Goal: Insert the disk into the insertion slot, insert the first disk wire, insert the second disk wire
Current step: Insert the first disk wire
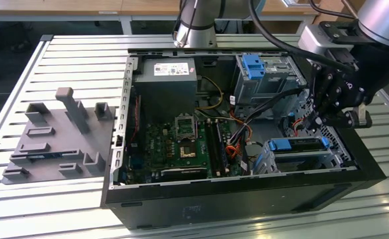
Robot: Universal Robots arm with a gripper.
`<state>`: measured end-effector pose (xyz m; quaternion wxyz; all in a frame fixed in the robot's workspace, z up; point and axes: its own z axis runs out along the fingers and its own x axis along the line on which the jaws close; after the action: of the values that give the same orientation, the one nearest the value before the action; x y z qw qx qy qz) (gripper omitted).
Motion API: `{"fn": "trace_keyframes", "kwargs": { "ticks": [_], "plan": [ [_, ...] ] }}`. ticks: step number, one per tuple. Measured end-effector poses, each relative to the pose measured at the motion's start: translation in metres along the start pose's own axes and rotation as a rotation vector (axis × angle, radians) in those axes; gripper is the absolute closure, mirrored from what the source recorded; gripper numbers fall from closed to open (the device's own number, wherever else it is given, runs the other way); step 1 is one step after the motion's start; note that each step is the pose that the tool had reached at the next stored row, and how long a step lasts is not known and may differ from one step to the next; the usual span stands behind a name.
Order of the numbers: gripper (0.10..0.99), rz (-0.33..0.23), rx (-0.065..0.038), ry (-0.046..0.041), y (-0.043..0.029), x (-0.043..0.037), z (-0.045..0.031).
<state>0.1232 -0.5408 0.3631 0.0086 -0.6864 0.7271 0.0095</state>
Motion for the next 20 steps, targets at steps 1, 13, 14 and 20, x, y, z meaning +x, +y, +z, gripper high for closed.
{"fn": "trace_keyframes", "kwargs": {
  "ticks": [1,13,14,20],
  "plan": [
    [0.98,0.003,0.0,-0.0001,-0.0004,-0.0008,0.0004],
    [0.902,0.039,0.001,-0.0001,-0.0022,-0.0137,0.0027],
    [0.902,0.044,0.001,-0.0001,-0.0026,-0.0143,0.0028],
    [0.839,0.066,0.002,-0.0001,-0.0044,-0.0187,0.0047]
  ]
}}
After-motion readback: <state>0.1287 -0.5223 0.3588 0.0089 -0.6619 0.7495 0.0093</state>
